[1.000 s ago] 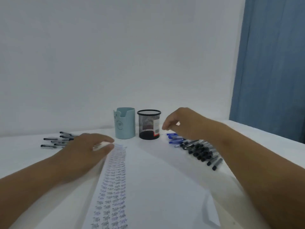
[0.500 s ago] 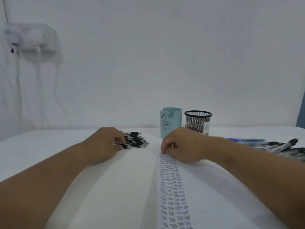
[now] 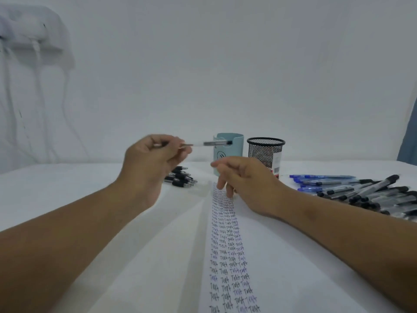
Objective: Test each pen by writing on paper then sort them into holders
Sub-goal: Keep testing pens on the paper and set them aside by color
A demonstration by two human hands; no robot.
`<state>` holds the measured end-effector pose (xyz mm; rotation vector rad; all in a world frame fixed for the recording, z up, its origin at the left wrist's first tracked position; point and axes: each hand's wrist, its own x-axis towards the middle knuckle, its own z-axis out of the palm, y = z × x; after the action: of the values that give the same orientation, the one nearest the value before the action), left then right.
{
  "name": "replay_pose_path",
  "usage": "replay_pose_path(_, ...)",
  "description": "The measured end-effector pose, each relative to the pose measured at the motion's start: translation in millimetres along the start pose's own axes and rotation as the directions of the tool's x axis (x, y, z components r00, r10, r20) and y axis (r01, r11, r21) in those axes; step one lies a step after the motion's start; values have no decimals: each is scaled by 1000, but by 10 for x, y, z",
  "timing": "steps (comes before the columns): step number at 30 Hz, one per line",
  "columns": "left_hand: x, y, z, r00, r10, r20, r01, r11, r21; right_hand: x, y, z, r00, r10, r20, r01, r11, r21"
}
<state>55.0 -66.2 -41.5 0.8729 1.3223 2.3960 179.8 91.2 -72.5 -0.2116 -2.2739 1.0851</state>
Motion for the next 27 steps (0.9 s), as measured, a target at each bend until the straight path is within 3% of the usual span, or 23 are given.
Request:
replay_pose_path(3, -115, -165, 28, 991, -91, 98, 72, 980, 187, -19, -101, -30, 993, 111, -37, -92, 939, 330)
replay_pose_path(5, -151, -205, 36, 985, -90, 146, 24, 915, 402, -2, -157, -91, 976, 212, -47, -167, 869, 466)
replay_pose_path(7, -170, -216, 48, 975, -87, 205, -33, 856, 516, 20, -179, -148, 956, 293, 29, -253, 768, 589)
replay_pose_path(11, -183, -254, 37, 963, -69, 260, -95, 817, 569, 11, -173, -197, 915, 313, 254, -398, 607, 687)
replay_pose_path(15, -159, -287, 3, 957, -43, 287, -120, 842, 526, 9, -207, -247, 911, 278, 306, -410, 519, 750)
replay_pose_path(22, -132, -336, 0, 953, -10, 302, -142, 867, 478, 27, -140, -230, 934, 259, 245, -352, 559, 750)
replay_pose_path(27, -158, -326, 5, 928, -26, 373, -170, 858, 484, -11, -161, -96, 959, 238, 153, -283, 793, 540)
